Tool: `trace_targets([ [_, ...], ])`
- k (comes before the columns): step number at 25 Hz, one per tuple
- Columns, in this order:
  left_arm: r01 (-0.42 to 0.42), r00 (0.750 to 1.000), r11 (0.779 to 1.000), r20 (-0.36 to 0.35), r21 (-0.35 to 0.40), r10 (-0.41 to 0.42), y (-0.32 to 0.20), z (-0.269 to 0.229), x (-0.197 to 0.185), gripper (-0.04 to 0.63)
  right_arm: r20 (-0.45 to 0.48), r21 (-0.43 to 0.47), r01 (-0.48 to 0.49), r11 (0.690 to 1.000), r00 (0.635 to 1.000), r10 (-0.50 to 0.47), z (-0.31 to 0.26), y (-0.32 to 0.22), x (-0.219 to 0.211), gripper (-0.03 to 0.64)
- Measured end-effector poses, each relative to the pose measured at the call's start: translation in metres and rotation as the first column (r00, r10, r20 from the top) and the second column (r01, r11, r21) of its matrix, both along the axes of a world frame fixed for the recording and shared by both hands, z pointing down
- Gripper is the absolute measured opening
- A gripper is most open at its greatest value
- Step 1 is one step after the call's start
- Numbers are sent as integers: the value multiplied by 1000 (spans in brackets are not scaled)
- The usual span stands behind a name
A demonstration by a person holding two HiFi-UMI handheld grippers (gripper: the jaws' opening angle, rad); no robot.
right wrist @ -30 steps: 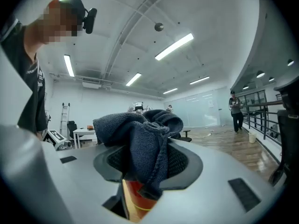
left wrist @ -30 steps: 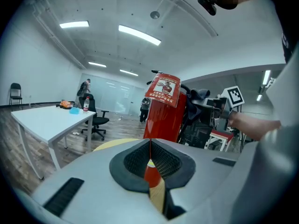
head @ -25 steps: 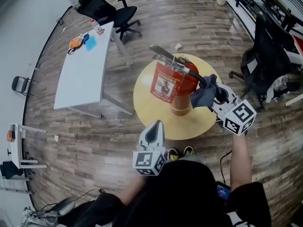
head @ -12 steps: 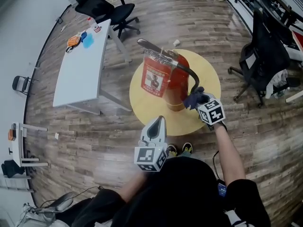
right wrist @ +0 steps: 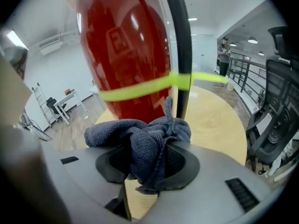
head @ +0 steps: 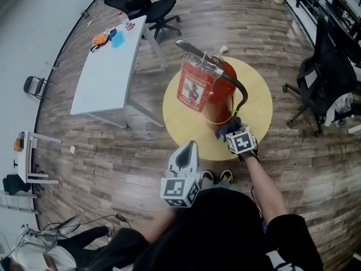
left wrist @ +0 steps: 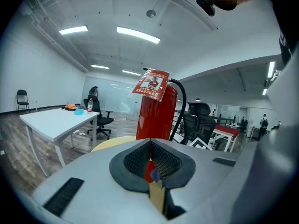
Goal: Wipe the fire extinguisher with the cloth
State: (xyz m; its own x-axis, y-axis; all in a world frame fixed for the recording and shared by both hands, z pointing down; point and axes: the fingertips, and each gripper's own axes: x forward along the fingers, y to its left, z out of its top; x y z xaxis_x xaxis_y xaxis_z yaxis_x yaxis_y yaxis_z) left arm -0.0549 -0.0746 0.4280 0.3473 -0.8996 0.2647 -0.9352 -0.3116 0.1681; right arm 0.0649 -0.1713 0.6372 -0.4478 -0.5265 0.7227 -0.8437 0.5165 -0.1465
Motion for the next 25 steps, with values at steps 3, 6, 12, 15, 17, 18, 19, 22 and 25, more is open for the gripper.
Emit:
trace_targets([
  [3,10,1000,1000,-1,2,-10,0,2,-2,23,100,76,-5,997,995,-2,-73,2,-4,138],
  [6,4,1000,1000,-7,11,-4,-1,2,1,23,220,131,-14,991,975,-15,-165,6,-10,135],
  [12,-31,999,999,-16,25,32,-4,-2,17,23,362,242,4,970,927,-94,-297,19,-22,135],
  [15,-50,999,998,-20,27,50,-4,-2,25,23,322,282,14,959,941,-108,-306,19,-24,135],
  [17,-55,998,998,-21,28,55,-4,-2,27,23,281,294,11,956,955,-97,-293,18,-24,135],
  [18,-55,998,998,-20,28,56,-3,-2,27,23,260,293,4,956,962,-84,-282,17,-24,135],
  [19,-54,998,998,-20,28,55,-2,-2,26,23,238,285,-3,958,969,-68,-268,17,-24,135],
  [22,-45,999,999,-17,23,46,-1,0,21,23,163,228,-25,973,986,-13,-210,15,-22,135],
  [25,-30,999,999,-11,11,30,1,7,14,23,106,114,-73,991,993,61,-134,12,-16,135],
])
